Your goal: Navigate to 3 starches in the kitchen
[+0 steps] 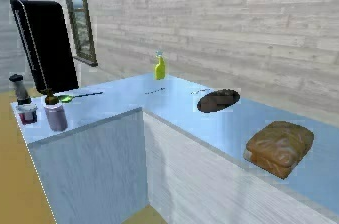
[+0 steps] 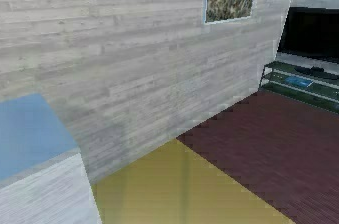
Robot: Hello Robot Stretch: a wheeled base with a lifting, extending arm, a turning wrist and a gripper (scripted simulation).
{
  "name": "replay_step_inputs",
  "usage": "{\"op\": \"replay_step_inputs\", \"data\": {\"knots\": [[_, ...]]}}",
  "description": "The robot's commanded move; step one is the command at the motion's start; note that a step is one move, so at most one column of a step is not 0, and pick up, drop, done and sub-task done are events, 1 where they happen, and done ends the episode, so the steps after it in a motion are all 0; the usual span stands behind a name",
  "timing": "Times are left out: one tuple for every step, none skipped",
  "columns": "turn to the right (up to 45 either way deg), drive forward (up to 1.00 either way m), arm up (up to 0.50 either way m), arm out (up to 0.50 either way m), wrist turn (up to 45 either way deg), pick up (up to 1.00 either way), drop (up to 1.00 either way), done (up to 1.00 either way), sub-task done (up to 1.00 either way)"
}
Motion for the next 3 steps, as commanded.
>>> {"op": "replay_step_inputs", "data": {"knots": [[12.0,0.0,0.0,0.0,0.0,0.0,0.0,0.0,0.0],[0.0,0.0,0.0,0.0,0.0,0.0,0.0,0.0,1.0],[-45.0,0.0,0.0,0.0,0.0,0.0,0.0,0.0,0.0]]}}
